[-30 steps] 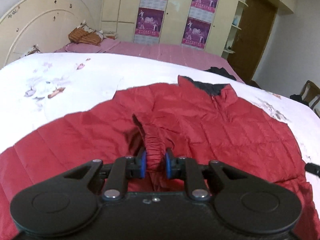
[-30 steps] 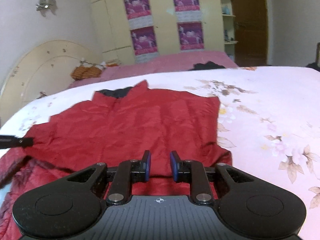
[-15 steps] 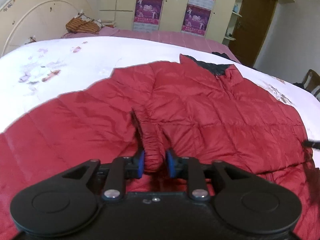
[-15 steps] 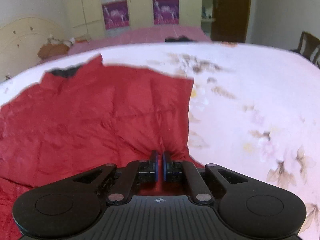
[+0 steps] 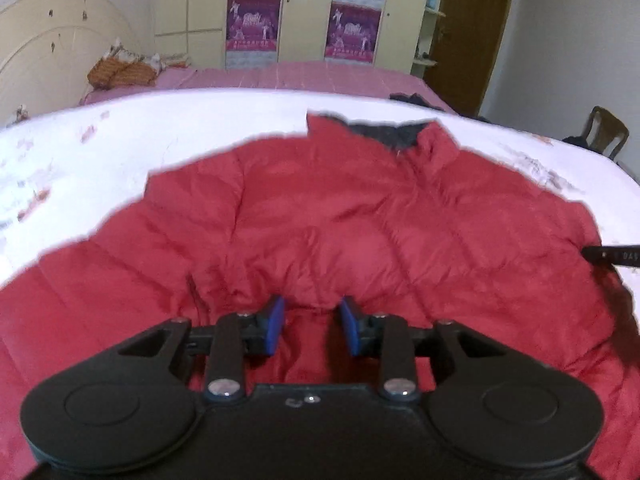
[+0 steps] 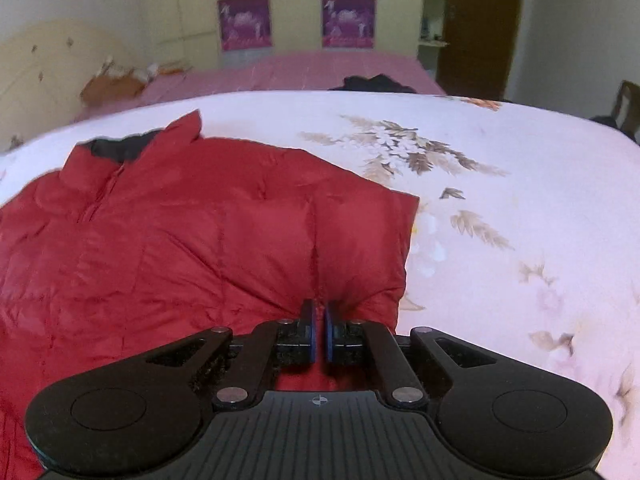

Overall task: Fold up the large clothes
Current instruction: 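Lay the sleeve on the jacket front and open the right gripper, then grasp the other red sleeve cuff with the left gripper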

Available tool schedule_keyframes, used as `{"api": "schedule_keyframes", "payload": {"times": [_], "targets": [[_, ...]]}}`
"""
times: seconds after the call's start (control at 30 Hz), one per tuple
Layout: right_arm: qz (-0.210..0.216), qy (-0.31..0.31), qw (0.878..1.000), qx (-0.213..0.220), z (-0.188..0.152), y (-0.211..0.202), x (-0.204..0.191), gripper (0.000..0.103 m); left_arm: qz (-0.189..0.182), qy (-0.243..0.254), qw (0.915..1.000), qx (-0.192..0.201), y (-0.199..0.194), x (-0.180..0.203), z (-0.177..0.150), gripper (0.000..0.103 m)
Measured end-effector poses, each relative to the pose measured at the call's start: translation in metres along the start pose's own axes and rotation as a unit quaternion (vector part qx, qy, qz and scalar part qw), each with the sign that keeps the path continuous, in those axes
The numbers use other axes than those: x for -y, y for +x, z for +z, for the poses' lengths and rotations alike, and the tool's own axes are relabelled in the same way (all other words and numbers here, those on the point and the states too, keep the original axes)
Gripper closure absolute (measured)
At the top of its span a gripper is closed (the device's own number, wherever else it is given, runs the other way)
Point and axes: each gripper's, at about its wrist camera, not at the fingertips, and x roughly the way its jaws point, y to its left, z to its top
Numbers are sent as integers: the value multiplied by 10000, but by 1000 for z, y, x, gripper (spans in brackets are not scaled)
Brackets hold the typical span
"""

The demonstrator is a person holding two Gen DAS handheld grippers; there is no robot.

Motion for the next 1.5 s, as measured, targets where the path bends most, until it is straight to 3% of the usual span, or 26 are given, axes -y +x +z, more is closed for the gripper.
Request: {"api": "schedule_keyframes", "payload": {"times": [0.07, 0.13, 0.23, 0.3, 0.37, 0.47, 0.6, 0.7, 0.8, 0.93, 1.07, 1.23, 1.4, 1.43, 1.5], "targets": [[32, 95, 9990, 431, 8, -14, 6, 99, -33, -23, 9999, 149, -5, 0, 6, 73], [-34, 184, 9981, 592, 20, -11, 12, 99, -7, 45, 9999, 111, 6, 0, 12, 73], [-148, 140, 9992, 345, 35, 18, 18, 99, 49, 68, 10000, -15, 31, -3, 17, 71], [-355, -9, 9992, -177, 35, 48, 22, 99, 59, 87, 9999, -44, 41, -4, 15, 71], [-345, -82, 9993, -119, 31, 55, 25, 99, 75, 134, 9999, -66, 43, -4, 16, 71], [-392, -128, 9991, -96, 33, 42, 24, 99, 163, 111, 9998, -79, 32, -1, 19, 73], [11, -59, 9995, 299, 20, -11, 16, 99, -68, -61, 9998, 183, -3, 11, 8, 71], [220, -163, 9993, 251, -3, -35, 3, 99, -59, -32, 9999, 143, -9, 24, -10, 70], [-84, -292, 9994, -176, -23, -17, -4, 99, 27, -100, 9999, 37, 5, 24, -23, 69], [-118, -122, 9998, -99, -25, -24, -5, 99, 158, 2, 9999, -22, 2, 29, -18, 71], [53, 33, 9998, 201, -29, -61, -6, 99, 225, -80, 9994, 251, -28, 26, -19, 71], [-81, 11, 9996, -284, -45, -46, -4, 99, 322, -167, 9993, -11, -18, 16, -33, 69], [-107, 16, 9994, -336, -42, -41, -6, 99, 362, -216, 9991, -23, -13, 13, -34, 70], [-33, 110, 9996, -254, -39, -45, -3, 99, 338, -288, 9990, -5, -17, 12, -34, 69], [13, 214, 9998, 24, -37, -63, -1, 98, 357, -464, 9981, 179, -32, 7, -35, 44]]}}
